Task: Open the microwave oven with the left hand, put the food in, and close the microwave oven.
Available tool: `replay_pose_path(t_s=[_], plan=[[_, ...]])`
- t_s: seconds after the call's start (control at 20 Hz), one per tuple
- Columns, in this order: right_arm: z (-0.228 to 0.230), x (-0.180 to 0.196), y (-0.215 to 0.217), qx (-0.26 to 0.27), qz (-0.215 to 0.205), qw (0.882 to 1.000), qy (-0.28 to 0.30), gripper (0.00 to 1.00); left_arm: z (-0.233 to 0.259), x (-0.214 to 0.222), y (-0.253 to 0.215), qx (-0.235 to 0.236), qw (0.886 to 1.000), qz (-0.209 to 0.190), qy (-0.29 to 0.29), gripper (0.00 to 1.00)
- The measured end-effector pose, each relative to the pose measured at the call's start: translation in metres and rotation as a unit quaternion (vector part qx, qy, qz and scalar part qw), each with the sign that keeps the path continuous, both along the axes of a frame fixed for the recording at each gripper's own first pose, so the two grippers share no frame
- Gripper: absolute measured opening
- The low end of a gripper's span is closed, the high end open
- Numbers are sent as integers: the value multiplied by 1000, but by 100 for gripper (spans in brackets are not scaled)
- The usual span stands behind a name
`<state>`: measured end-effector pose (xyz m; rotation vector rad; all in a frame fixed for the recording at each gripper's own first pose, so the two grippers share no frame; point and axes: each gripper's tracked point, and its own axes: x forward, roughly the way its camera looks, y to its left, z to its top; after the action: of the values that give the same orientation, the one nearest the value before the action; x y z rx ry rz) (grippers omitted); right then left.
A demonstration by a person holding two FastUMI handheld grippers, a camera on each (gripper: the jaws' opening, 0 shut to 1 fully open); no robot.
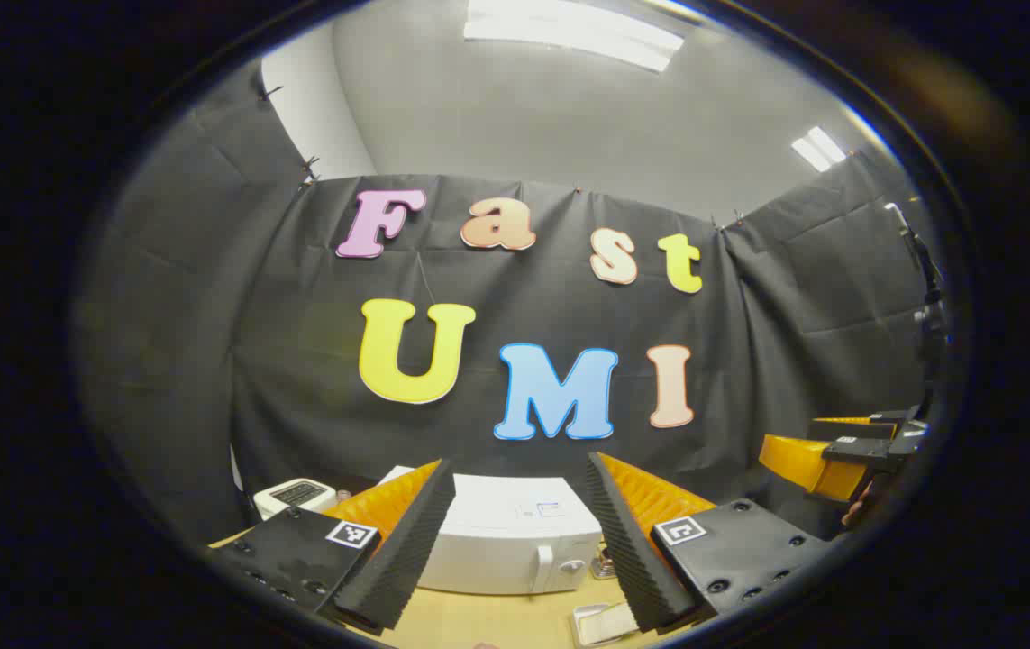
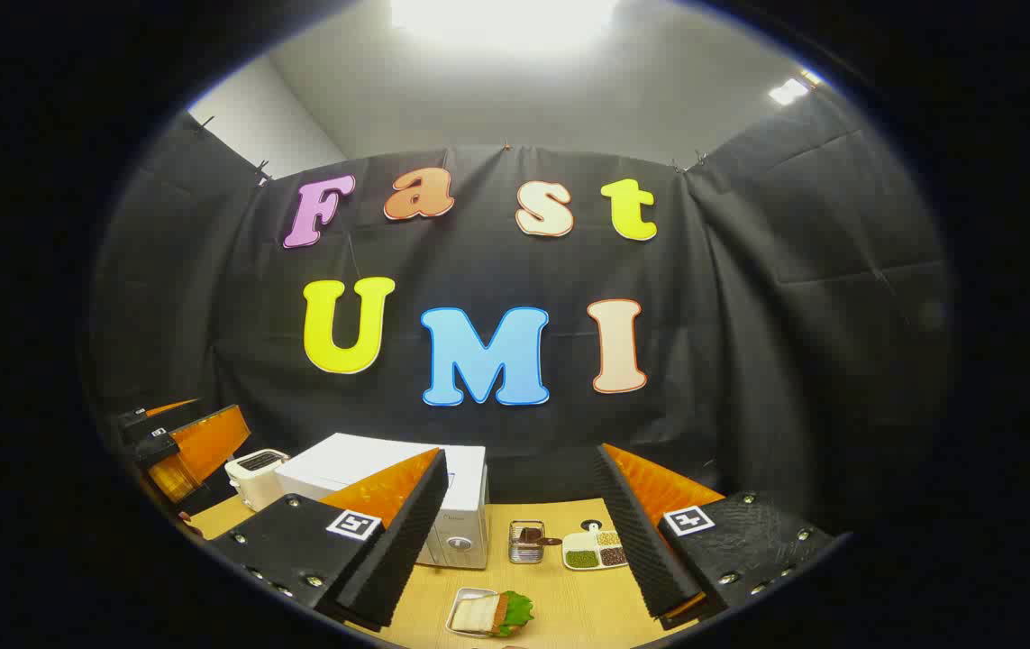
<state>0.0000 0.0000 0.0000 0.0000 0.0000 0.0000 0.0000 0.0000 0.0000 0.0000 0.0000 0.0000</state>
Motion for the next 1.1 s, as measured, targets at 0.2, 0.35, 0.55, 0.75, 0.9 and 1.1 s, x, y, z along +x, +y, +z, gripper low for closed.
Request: replay_pose_path(t_s=[0.2, 0.35, 0.55, 0.75, 0.9, 1.1], plan=[[-7, 0, -3, -5, 2, 1000, 5, 98, -11, 5, -9, -8, 1000, -7, 8, 96], [-10, 4, -3, 4, 7, 1000, 10, 98, -13, 7, -8, -4, 1000, -6, 10, 96], [-9, 10, -6, 27, 12, 1000, 4, 98, -21, 11, -15, -4, 1000, -9, 12, 96], [-6, 20, -13, 27, 10, 1000, 0, 98, -25, 21, -19, -1, 1000, -9, 12, 96], [-12, 26, -15, 29, 15, 999, 6, 98, -45, 34, -30, 4, 1000, -21, 16, 97], [-25, 37, -24, 31, 18, 999, 23, 98, -101, 59, -39, 18, 999, -29, 40, 96]])
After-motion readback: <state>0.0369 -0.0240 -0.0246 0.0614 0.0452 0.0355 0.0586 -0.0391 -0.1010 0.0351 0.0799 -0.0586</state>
